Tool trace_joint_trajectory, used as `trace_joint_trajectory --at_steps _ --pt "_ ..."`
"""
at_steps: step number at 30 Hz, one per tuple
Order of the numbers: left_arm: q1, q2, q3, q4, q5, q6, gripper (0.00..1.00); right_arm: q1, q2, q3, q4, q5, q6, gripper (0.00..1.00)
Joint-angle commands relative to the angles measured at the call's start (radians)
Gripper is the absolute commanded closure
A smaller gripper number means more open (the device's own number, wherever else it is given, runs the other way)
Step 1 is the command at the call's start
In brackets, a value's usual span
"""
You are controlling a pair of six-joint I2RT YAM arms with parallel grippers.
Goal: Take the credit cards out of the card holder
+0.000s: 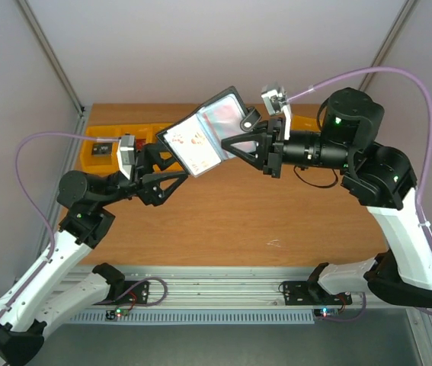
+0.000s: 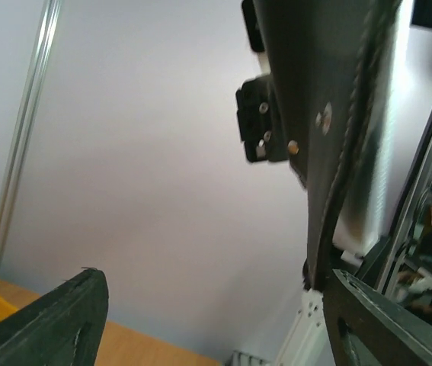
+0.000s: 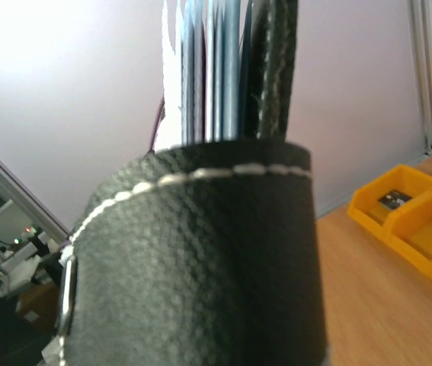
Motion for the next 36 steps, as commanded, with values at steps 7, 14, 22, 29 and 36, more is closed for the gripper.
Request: trace_joint_trajectory --at_steps 7,14,22,29,36 --pt "-0.001 0.008 -0.008 0.017 0.065 0.053 0.1 0.006 0.089 0.098 -0.184 -0.046 -0.116 0.99" --pt "-0.001 0.002 -0.022 0.013 0.155 0.119 0.07 0.006 0.083 0.118 -0.212 0.003 -0.171 0.99" --pt "-0.001 -0.015 -0.045 -0.014 0.175 0.194 0.01 0.005 0.114 0.186 -0.307 0.046 -0.205 0.99" --pt "-0.001 -0.018 -0.048 0.0 0.127 0.133 0.01 0.006 0.165 0.22 -0.37 0.067 -0.237 0.99" --pt "-0.001 -0.022 -0.049 -0.07 -0.009 0.091 0.06 0.006 0.232 0.304 -0.436 0.015 -0.269 0.99"
